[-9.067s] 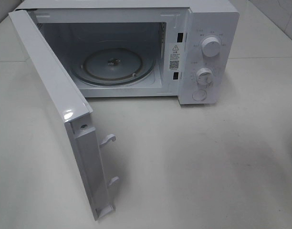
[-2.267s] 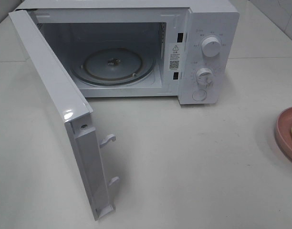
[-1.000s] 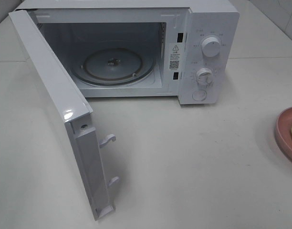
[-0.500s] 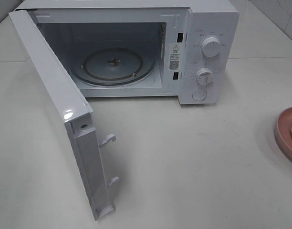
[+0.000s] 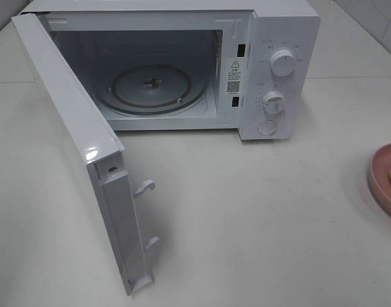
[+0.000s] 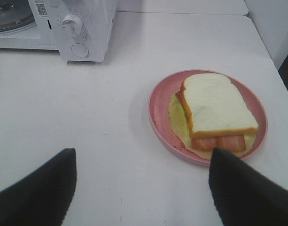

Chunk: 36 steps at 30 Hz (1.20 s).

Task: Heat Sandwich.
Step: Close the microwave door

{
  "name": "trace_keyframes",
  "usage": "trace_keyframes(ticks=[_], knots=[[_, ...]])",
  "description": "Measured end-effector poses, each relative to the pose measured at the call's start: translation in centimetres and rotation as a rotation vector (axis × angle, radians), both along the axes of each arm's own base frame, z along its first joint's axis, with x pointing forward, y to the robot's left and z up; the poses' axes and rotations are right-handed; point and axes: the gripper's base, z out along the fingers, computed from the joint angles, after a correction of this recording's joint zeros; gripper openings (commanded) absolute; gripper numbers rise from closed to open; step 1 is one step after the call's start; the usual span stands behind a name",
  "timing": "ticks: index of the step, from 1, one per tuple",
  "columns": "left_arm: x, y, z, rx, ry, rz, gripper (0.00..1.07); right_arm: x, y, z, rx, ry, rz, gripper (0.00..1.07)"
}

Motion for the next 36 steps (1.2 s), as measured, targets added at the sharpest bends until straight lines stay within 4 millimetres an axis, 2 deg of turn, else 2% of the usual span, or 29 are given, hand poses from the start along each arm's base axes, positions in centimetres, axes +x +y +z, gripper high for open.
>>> trace_keyframes(ticks=[1,2,3,5,6,7,8,10,11,12,15,21,25,31,36], knots=[[0.0,0.0,0.0,0.0,0.0,0.0,0.65,0.0,0.0,0.0,0.0,0.0,0.0,0.76],[0.4,0.0,0.0,0.0,0.01,0.001,0.62,0.0,0.0,0.0,0.0,0.0,0.0,0.76],[1.1,0.0,0.0,-0.001,0.024,0.002,0.54,0.0,0.0,0.0,0.0,0.0,0.0,0.76],[2.0,0.1,0.0,-0.002,0.041,0.004,0.46,0.0,0.0,0.0,0.0,0.0,0.0,0.76],[2.0,0.1,0.0,-0.002,0.041,0.004,0.46,0.0,0.0,0.0,0.0,0.0,0.0,0.76],[2.8,0.1,0.0,-0.003,0.05,0.006,0.42,0.0,0.0,0.0,0.0,0.0,0.0,0.76],[3.3,0.1,0.0,-0.003,0.053,0.007,0.33,0.0,0.0,0.0,0.0,0.0,0.0,0.76],[4.3,0.2,-0.3,-0.004,0.06,0.01,0.24,0.0,0.0,0.0,0.0,0.0,0.0,0.76],[4.3,0.2,-0.3,-0.004,0.06,0.01,0.24,0.0,0.0,0.0,0.0,0.0,0.0,0.76],[5.3,0.2,-0.7,-0.005,0.074,0.013,0.14,0.0,0.0,0.0,0.0,0.0,0.0,0.76],[6.8,0.3,-1.5,-0.006,0.092,0.018,0.0,0.0,0.0,0.0,0.0,0.0,0.0,0.76],[9.0,0.4,-3.1,-0.003,0.071,0.03,0.0,0.0,0.0,0.0,0.0,0.0,0.0,0.76],[10.9,0.6,-5.2,0.018,0.006,0.041,0.0,0.0,0.0,0.0,0.0,0.0,0.0,0.76],[12.2,0.7,-6.2,0.024,-0.062,0.048,0.0,0.0,0.0,0.0,0.0,0.0,0.0,0.76],[14.1,0.9,-7.1,0.032,-0.139,0.056,0.0,0.0,0.0,0.0,0.0,0.0,0.0,0.76]])
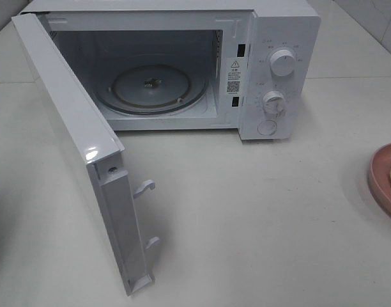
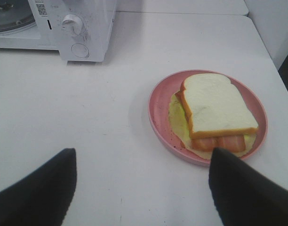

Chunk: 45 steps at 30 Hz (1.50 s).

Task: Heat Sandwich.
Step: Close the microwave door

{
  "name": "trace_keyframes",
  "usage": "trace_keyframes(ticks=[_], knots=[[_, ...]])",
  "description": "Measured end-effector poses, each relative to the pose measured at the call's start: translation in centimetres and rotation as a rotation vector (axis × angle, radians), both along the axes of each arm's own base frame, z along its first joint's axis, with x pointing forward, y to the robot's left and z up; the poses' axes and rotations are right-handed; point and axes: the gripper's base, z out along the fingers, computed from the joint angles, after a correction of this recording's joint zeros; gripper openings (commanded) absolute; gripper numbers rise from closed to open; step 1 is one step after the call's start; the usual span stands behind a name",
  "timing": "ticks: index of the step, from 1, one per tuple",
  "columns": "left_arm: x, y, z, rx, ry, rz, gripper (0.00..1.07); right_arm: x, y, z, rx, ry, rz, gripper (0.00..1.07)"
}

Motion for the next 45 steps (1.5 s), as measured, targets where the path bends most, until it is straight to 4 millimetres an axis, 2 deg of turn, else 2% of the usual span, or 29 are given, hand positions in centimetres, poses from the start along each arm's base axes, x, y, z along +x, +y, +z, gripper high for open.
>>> trace_keyframes(ticks=[10,21,24,30,45], knots=[[2.9,-0.4,-1.2,0.084,-0.119,-0.087,0.0,0.0,0.0,0.0,0.0,0.0,0.0,0.76],[4.5,-1.4,-3.1,0.012,-0.14,-0.169,0.0,0.0,0.0,0.0,0.0,0.0,0.0,0.76],[5.2,-2.7,-3.9,0.001,-0.122,-0.231,0.0,0.0,0.0,0.0,0.0,0.0,0.0,0.76],[6.7,-5.4,-4.1,0.023,-0.123,-0.352,0.0,0.0,0.0,0.0,0.0,0.0,0.0,0.76],[8.5,-9.7,-4.9,-0.004,-0.101,-0.451,0.0,0.0,0.0,0.0,0.001,0.0,0.001,0.76]])
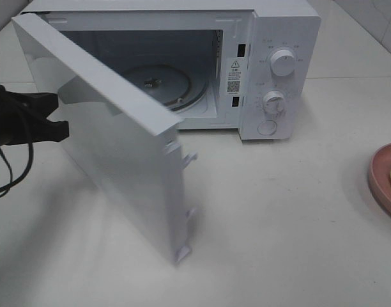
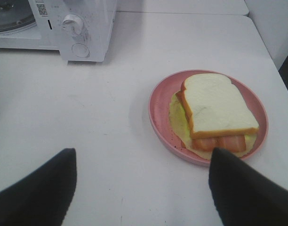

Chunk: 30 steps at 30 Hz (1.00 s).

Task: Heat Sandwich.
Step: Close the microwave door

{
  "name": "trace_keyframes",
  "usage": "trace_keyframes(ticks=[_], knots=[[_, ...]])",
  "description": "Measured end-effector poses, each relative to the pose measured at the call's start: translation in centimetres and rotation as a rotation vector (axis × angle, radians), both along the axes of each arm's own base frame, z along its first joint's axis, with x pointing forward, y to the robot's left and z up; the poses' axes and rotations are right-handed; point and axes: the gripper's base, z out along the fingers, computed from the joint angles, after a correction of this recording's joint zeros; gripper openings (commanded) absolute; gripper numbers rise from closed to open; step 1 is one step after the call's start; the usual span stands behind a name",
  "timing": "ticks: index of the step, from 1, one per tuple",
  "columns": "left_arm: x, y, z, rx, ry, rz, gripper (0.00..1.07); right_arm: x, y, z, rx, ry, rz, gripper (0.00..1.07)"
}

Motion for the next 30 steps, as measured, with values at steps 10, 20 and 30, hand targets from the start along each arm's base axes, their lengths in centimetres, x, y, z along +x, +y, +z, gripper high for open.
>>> trace_keyframes(ticks=[10,20,30], knots=[[0.7,-4.6,0.2,-0.011,-0.03,-0.074,0.0,0.0,0.0,0.0,0.002,0.0,0.001,0.76],[1.4,-8.9,0.3,-0.043,-0.044,-0.144,0.0,0.0,0.0,0.0,0.002,0.0,0.001,0.76],[2.4,-12.8,0.8,-0.06,-0.062,-0.202,0.0,0.0,0.0,0.0,0.002,0.0,0.001,0.76]])
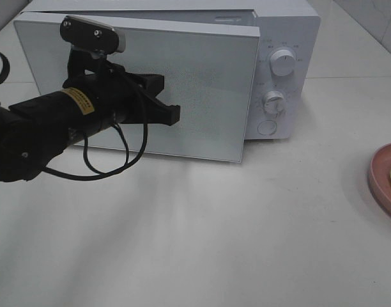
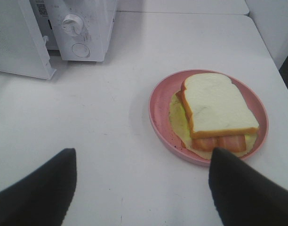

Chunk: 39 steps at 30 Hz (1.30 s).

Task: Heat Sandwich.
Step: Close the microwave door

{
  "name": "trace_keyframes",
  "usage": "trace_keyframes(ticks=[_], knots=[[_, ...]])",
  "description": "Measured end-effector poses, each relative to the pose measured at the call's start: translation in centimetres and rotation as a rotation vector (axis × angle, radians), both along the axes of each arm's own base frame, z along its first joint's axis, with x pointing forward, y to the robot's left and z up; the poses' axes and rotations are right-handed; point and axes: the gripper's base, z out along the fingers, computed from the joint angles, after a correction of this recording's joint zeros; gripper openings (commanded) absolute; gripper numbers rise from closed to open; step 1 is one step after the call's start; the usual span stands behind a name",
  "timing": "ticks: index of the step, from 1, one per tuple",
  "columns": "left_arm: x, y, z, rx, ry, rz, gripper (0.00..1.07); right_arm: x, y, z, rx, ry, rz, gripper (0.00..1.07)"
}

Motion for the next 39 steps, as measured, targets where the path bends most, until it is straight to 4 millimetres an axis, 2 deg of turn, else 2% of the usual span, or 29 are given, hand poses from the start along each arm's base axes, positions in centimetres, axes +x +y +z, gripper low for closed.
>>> trace_keyframes(ticks=[4,13,26,39], knots=[[0.5,-1.6,0.5,-0.01,-0.009,-0.024,0.0,0.0,0.0,0.0,0.0,0.0,0.0,0.76],[1.8,-3.7,1.0,-0.024,-0.019,-0.045,0.0,0.0,0.0,0.0,0.0,0.0,0.0,0.76],[3.9,-6.2,1.5,-0.035,-0.026,-0.058,0.0,0.0,0.0,0.0,0.0,0.0,0.0,0.76],[4.9,-8.4,1.6,-0.012,-0.037,-0.104,0.0,0.0,0.0,0.0,0.0,0.0,0.0,0.76]])
